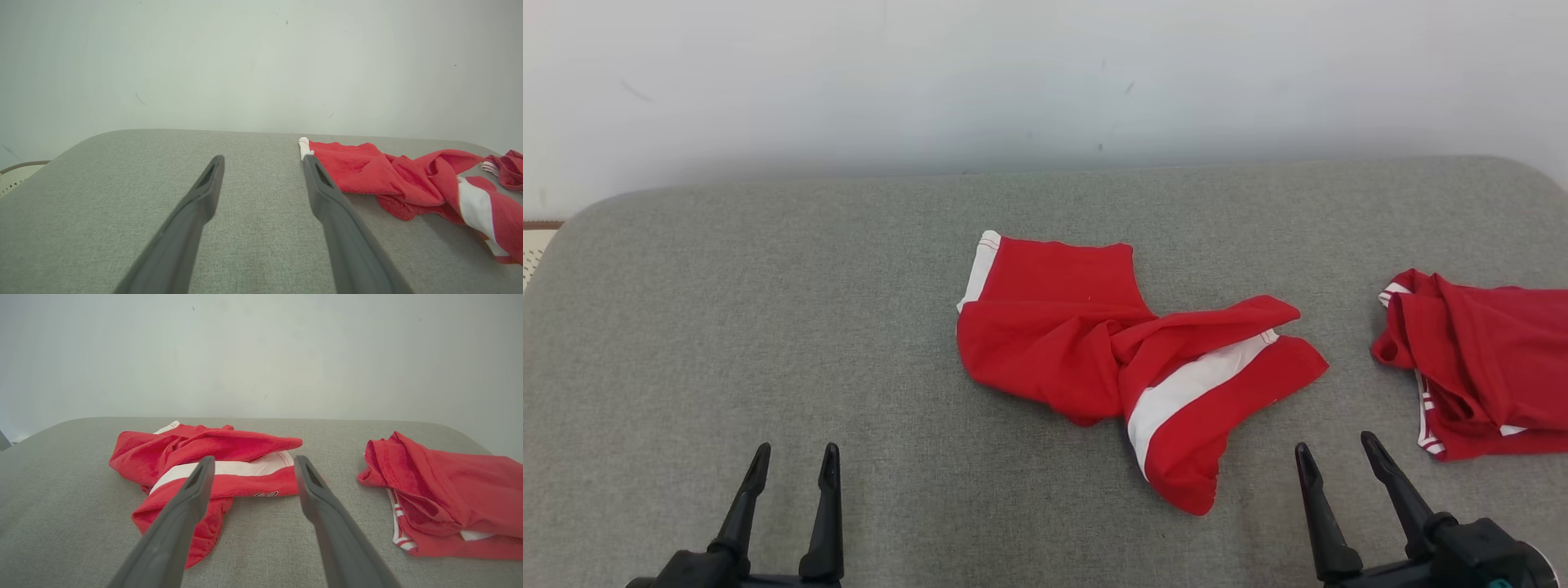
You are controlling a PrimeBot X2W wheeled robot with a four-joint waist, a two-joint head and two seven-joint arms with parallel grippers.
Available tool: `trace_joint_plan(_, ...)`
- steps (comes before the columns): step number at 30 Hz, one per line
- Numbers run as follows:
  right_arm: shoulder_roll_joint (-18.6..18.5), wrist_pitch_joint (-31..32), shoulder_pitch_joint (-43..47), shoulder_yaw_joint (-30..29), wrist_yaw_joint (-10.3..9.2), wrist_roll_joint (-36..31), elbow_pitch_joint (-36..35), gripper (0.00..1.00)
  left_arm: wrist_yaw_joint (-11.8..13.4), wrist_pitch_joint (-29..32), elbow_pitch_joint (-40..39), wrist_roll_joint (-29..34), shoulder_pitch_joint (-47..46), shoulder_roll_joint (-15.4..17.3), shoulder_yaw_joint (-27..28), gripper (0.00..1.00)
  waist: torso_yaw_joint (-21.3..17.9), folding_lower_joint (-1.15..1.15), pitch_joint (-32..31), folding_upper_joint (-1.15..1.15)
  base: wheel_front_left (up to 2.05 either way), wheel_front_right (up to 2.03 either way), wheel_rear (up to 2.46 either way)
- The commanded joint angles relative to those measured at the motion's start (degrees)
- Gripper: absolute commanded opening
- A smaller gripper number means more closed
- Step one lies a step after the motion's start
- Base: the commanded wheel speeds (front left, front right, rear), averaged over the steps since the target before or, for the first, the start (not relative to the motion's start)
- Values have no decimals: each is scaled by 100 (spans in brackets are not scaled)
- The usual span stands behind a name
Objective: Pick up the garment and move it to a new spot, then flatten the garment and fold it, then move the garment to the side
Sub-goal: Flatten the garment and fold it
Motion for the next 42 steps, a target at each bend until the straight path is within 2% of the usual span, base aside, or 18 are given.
trace_joint_plan(1,-82,21,-72,53,-4,13,8,100,17,7,-11,-24,29,19,-10,100,17,0,13,0,0,0,0)
trace_joint_plan(5,-343,204,-188,420,-4,-87,55,100,35,0,-9,-59,16,12,-41,100,41,0,63,0,0,0,0)
trace_joint_plan(13,-1339,879,-718,1917,-5,-195,227,100,17,-38,58,-115,-162,-20,-171,100,152,0,260,0,0,0,0)
trace_joint_plan(18,-1686,1268,-1130,2420,-5,-216,460,100,-6,-92,151,-215,-284,-45,-237,100,286,0,414,0,0,0,0)
trace_joint_plan(21,-1767,1436,-1367,2611,-4,-279,673,100,-15,-132,235,-219,-339,-64,-273,100,371,0,478,0,0,0,0)
trace_joint_plan(22,-1768,1473,-1444,2651,-5,-269,733,94,-15,-142,249,-229,-365,-72,-298,100,403,0,494,0,0,0,0)
trace_joint_plan(23,-1770,1538,-1505,2688,-5,-244,819,41,-8,-146,264,-242,-380,-75,-301,100,423,0,502,0,0,0,0)
trace_joint_plan(24,-1758,1585,-1543,2694,-5,-193,894,22,-2,-147,279,-251,-389,-78,-321,100,447,0,508,0,0,0,0)
trace_joint_plan(25,-1758,1585,-1543,2694,-5,-193,894,22,-2,-147,279,-251,-389,-78,-321,100,447,0,508,0,0,0,0)
trace_joint_plan(26,-1710,1648,-1614,2694,-5,-96,1005,0,17,-162,300,-259,-396,-90,-342,100,493,0,515,0,0,0,0)
trace_joint_plan(31,-1476,1487,-1703,2718,-5,255,970,0,36,-181,319,-281,-420,-91,-326,100,534,0,527,0,0,0,0)
trace_joint_plan(35,-1069,1073,-1891,2825,-4,742,828,0,37,-179,318,-266,-432,-94,-300,100,515,0,551,0,0,0,0)
trace_joint_plan(37,-663,792,-1902,2835,-4,1373,862,0,25,-182,324,-250,-470,-98,-320,100,511,0,570,0,0,0,0)
trace_joint_plan(39,-454,464,-2189,2890,-3,1641,900,0,6,-183,308,-228,-498,-96,-339,100,507,0,597,0,0,0,0)
trace_joint_plan(42,66,-96,-2374,2932,-2,2434,1131,0,-14,-184,302,-197,-524,-100,-364,100,504,0,620,0,0,0,0)
